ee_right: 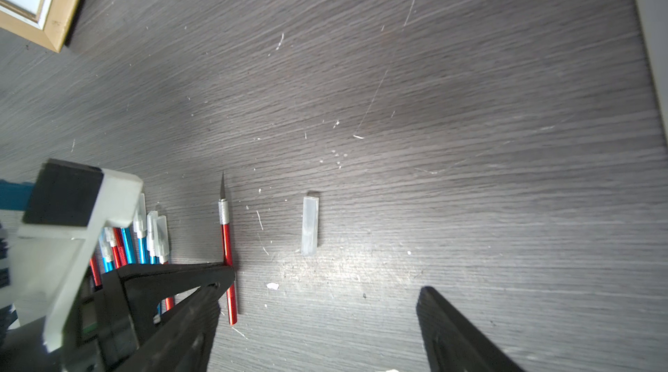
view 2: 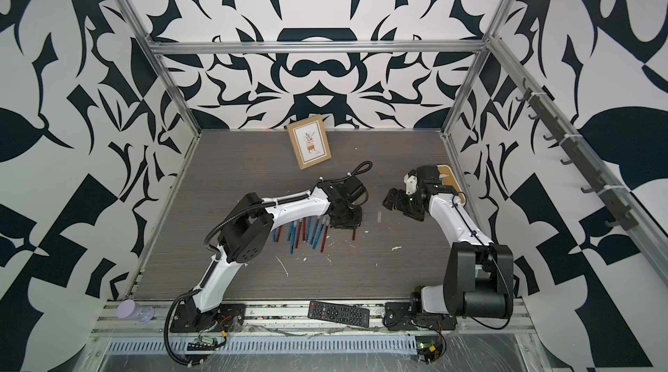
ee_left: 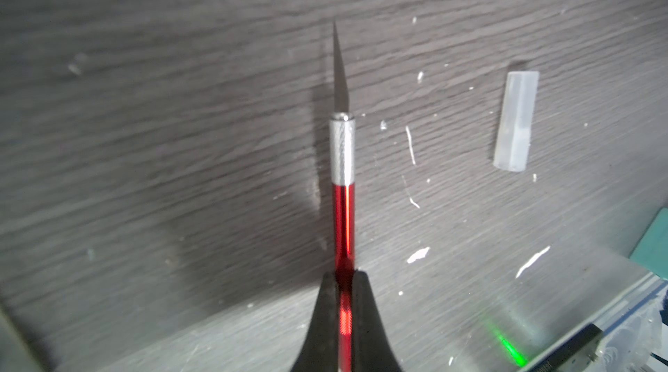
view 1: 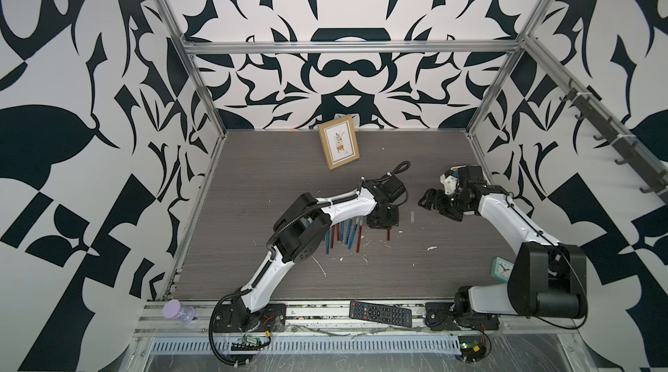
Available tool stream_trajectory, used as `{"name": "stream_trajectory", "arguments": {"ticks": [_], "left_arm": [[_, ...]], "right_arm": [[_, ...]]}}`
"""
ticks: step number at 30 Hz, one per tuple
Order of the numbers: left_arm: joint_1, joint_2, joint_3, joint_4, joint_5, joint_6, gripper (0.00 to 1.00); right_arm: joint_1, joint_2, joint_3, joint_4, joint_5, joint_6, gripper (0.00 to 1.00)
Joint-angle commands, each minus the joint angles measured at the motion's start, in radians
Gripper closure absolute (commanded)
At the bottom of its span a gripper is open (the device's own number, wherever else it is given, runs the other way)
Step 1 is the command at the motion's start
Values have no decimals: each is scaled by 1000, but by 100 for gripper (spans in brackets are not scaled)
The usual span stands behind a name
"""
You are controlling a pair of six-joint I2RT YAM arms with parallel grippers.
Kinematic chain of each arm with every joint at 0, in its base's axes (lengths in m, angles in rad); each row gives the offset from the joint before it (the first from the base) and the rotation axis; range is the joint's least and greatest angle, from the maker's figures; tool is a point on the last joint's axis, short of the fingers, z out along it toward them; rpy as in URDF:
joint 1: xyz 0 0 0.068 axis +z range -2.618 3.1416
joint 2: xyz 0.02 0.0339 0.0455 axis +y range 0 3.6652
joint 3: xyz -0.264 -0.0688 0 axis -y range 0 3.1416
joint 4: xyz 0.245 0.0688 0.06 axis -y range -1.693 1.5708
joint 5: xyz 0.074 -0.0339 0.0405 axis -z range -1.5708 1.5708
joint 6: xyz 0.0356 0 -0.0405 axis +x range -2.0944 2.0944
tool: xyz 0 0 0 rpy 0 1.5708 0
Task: Remove protective caps from carving knives
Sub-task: Place the carving knife at the center of the board.
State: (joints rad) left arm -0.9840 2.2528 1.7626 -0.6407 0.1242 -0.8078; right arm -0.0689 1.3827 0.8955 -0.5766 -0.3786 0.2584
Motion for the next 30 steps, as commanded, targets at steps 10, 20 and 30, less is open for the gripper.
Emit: {"name": "stream_trajectory", "arguments": {"ticks": [10,20,30], "left_arm": [[-8,40,56,-65,-21,-20,86],[-8,50,65,-74,-23,-13,84],[-8,54,66,-75,-20,-12,80]], "right_arm": [[-2,-9,-8,15,-11,-15,11],[-2,-9,-9,14,-5,-17,11],[-1,-8,-9,12,-3,-19,11]]}}
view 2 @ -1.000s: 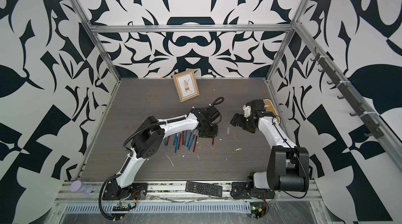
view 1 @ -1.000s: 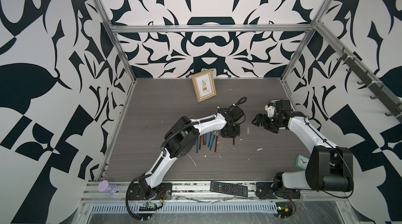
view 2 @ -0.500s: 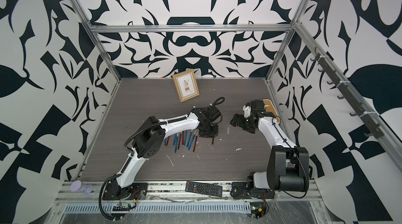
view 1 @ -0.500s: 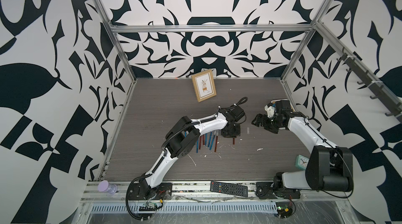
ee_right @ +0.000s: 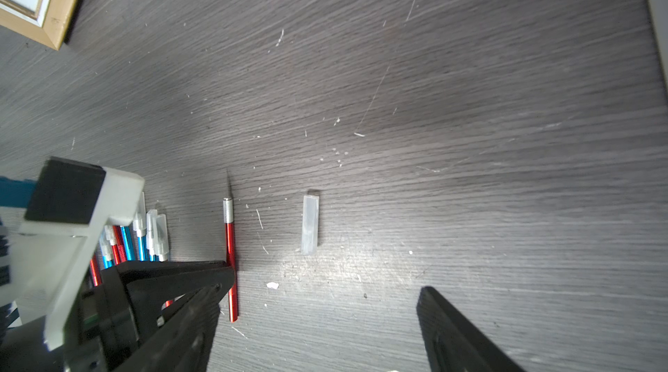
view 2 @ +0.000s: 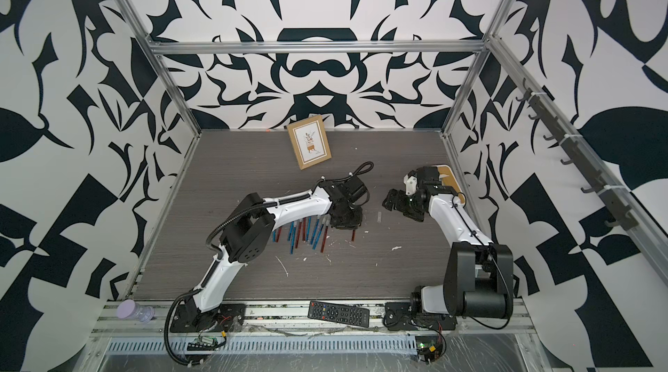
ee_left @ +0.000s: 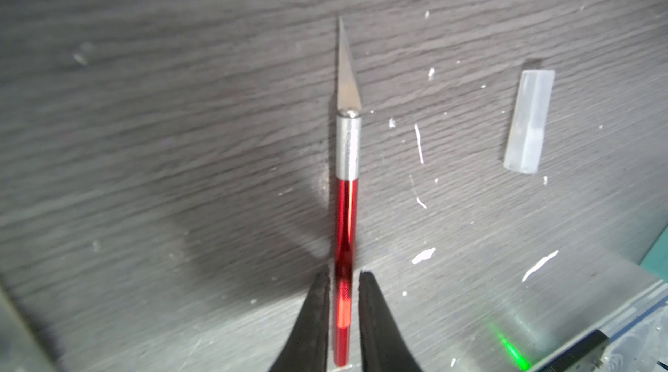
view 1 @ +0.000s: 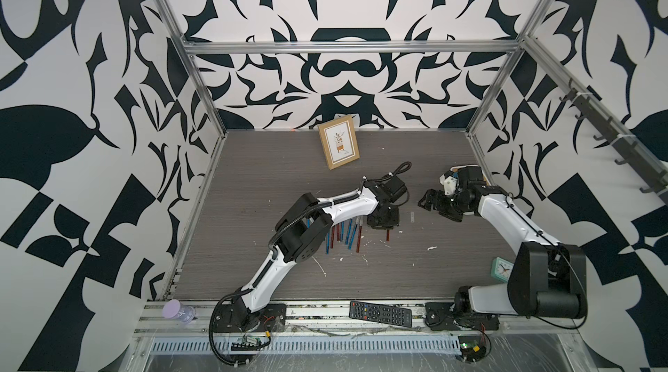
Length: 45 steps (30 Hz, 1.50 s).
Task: Remove protective caps from carving knives
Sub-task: Place the carving knife at the center of the board.
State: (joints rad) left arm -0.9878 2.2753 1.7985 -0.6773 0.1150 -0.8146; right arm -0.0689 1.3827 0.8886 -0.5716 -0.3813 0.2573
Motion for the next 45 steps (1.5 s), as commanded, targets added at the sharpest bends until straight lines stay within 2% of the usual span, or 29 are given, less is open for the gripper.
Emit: {"name": "stream_trajectory", "arguments": {"ticks": [1,7,22,28,32,36,45], "left_arm": [[-5,31,30,-39,-11,-5,79],[-5,13,30,-31,-12,3,76],[-5,-97,10,23,-20,66,50],[-2,-157,-22,39,-60,119,29],[7,-189,-46,44,-64,147,10],[21,-236,-95,62,-75,158,0],[32,-327,-195,84,-124,204,0]], "right_arm": [[-2,-9,-2,6,0,-18,11],[-2,-11,0,-2,6,-20,11],[-1,-17,18,-13,21,-20,11],[1,-28,36,-15,19,-19,11],[1,-43,39,-10,25,-17,11],[12,-44,41,-2,28,-17,11],[88,-21,80,-4,93,-6,11]]}}
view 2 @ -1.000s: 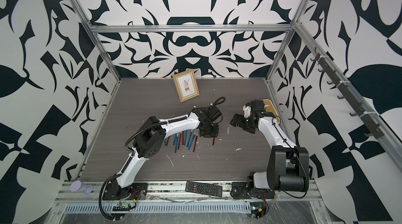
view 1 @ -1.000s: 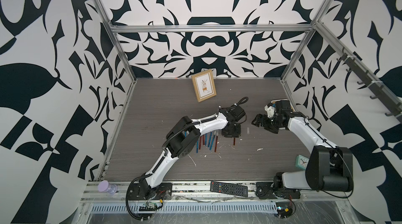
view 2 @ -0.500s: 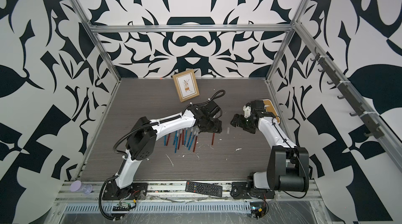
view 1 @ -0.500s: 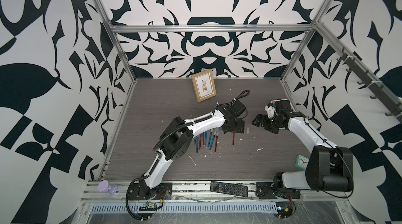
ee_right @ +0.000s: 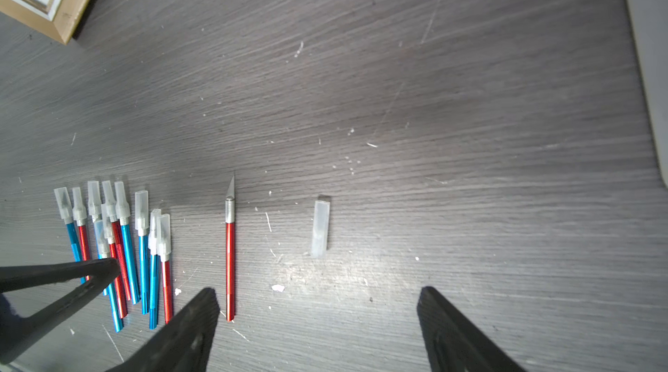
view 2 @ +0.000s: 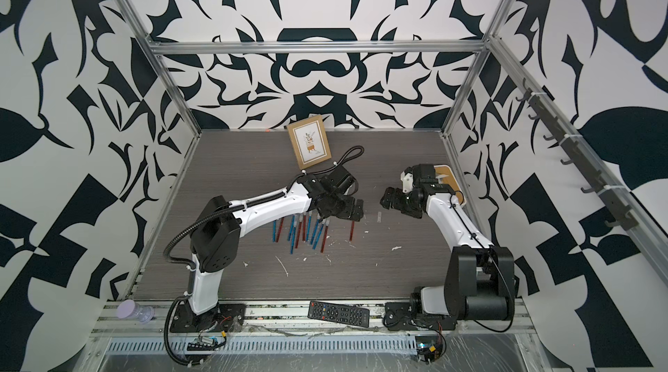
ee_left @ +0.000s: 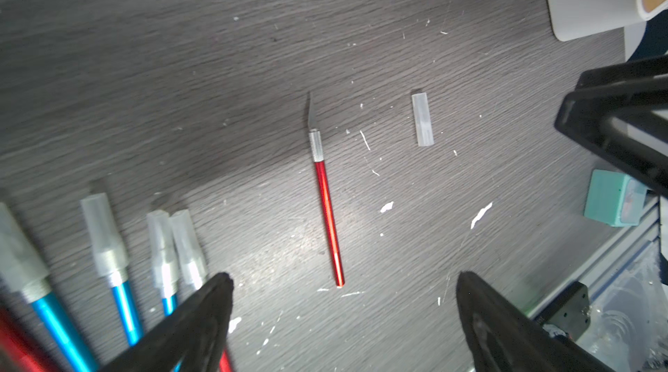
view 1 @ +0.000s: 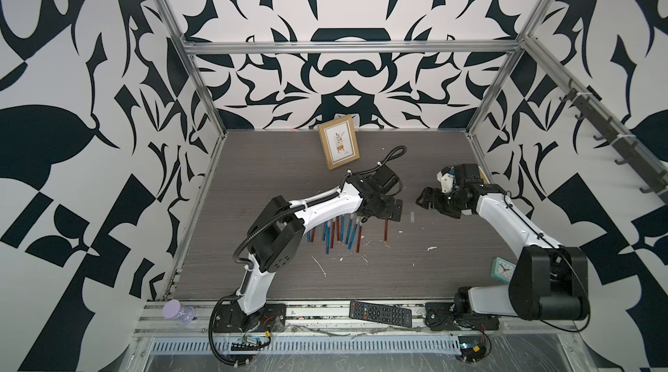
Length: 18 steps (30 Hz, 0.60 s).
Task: Remove protective caps from carving knives
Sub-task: Place the carving knife at the center of the board.
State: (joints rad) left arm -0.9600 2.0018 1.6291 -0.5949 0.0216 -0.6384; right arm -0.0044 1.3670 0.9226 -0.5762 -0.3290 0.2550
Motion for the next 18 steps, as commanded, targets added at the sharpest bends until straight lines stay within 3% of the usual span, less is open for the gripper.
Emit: {"name": "stream_trajectory", "arguments": {"ticks": [1,5,18], "left_arm": [[4,-67,-40,6,-34,33,0],[4,-110,-114,24,-49,51,0],[3,-141,-175,-79,-86,31,1]], "right_arm": [[35,-5,47,3,54,-2,11],[66,9,45,20,87,-2,10],[98,63,41,74,113,3,10]]}}
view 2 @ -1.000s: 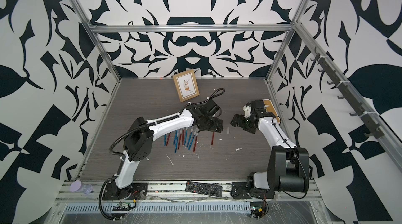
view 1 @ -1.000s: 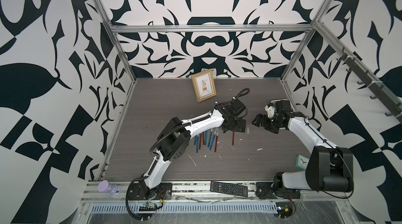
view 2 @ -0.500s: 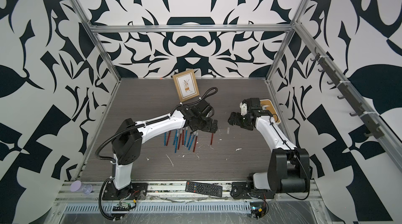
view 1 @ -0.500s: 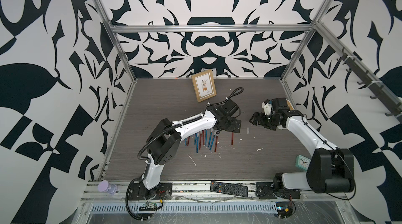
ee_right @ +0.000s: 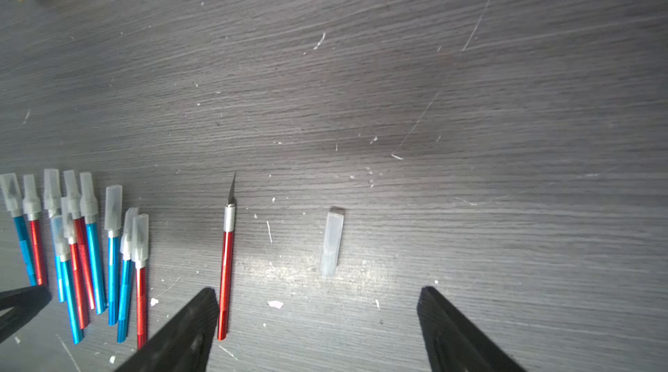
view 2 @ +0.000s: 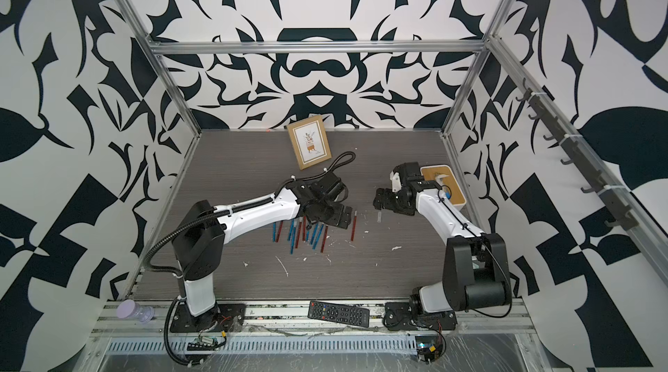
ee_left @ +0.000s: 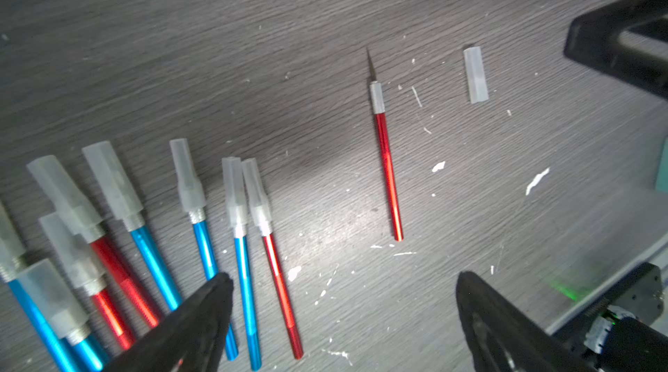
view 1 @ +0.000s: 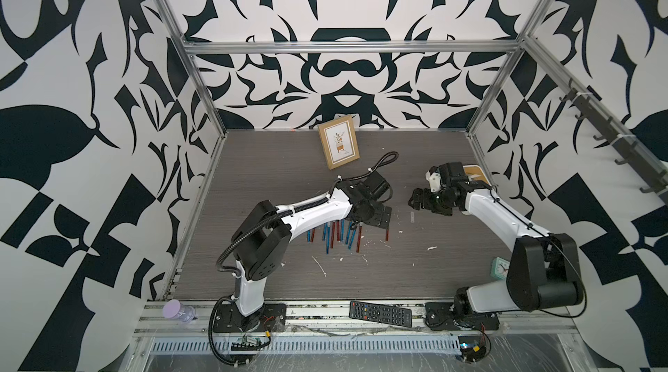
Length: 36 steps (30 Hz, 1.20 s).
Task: Remove protective caps from carving knives
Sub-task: Place the carving knife at the center of the board, then pick up the carving knife from the center of the board.
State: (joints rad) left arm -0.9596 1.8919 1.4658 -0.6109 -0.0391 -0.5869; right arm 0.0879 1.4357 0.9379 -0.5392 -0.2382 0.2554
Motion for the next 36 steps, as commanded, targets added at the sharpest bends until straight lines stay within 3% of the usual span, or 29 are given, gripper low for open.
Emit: {"name": "stream_trajectory", "arguments": {"ticks": [1,11,15,36], "left_arm": [[1,-31,-15,-71,-28,-29,2],[-25,-22,-51,-127,-61,-72,14],[-28,-16,-59,-130,-67,-70,26],[-52,45,-39,-160,-50,-80,51]], "right_arm": [[7,-1,23,43,21,3,10],[7,24,1,85,-1,19,10],[6,27,7,76,-8,18,10],[6,31,-3,109,-53,37,10]]}}
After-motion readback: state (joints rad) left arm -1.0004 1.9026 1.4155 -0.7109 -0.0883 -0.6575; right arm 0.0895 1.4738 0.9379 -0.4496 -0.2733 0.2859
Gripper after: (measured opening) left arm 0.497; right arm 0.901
